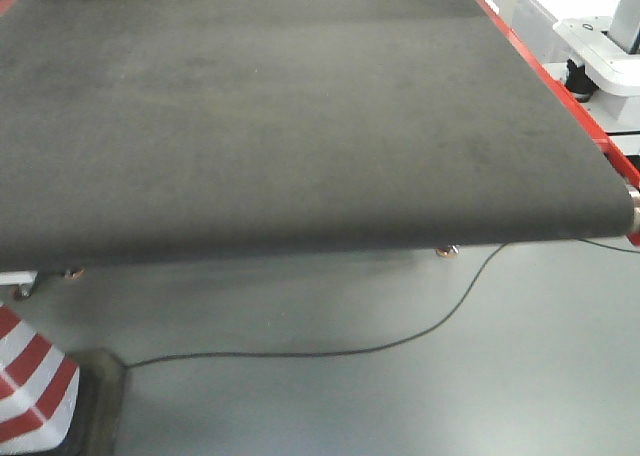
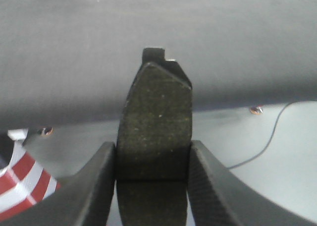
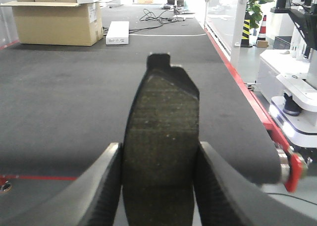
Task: Move and align brake pads A on conveyor
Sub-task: 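Turn and drive up to the black conveyor belt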
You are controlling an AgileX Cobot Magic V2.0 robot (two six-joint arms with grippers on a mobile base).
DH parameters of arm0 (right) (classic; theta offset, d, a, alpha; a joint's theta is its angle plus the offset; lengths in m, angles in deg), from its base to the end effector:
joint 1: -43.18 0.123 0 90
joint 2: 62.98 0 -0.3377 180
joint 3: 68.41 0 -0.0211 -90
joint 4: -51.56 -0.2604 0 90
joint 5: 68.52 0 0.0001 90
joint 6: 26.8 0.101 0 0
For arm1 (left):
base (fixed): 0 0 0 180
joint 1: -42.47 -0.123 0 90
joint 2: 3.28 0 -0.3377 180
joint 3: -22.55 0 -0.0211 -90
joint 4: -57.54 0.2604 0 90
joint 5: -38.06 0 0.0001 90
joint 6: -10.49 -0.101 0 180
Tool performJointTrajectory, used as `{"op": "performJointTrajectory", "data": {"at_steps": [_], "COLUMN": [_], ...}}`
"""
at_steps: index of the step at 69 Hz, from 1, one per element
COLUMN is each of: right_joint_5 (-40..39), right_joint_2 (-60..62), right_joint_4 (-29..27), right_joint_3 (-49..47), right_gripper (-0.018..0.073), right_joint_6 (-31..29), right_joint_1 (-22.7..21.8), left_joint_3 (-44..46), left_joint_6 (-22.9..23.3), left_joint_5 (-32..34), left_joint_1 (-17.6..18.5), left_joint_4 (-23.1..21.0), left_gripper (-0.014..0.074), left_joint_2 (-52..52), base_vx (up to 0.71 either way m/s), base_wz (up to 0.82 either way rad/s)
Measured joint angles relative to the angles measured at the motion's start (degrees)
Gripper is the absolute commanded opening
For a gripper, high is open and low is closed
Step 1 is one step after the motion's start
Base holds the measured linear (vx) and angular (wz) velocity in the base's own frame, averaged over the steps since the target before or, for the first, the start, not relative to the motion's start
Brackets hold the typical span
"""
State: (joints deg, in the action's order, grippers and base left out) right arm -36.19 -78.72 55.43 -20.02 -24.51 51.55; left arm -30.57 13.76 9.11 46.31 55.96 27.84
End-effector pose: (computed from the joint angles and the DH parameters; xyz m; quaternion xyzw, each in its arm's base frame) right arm 0.0009 -0.0036 0.3359 -0.0488 0.7439 0.0295 0.6659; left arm 0.0604 -0.0054 0.3048 -0.0022 0.8347 -0.0463 0.5487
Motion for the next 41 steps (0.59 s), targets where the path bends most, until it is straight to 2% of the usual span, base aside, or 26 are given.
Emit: {"op": "performJointTrajectory", "data": {"at_steps": [41], "right_joint_5": [0.00], "right_joint_2": [0.00], "right_joint_4": [0.00], "right_joint_3": [0.00], "right_gripper": [-0.0005], "right_joint_6": [0.00], "right_joint_1": [0.00], "left_joint_3": [0.00], "left_joint_6": [0.00], "left_joint_5": [0.03], "left_joint_1": [0.00], "left_joint_4": [0.00], "left_gripper": [-0.0006], "left_joint_2": [0.00], "base_vx": [0.43], "base_wz": [0.11]}}
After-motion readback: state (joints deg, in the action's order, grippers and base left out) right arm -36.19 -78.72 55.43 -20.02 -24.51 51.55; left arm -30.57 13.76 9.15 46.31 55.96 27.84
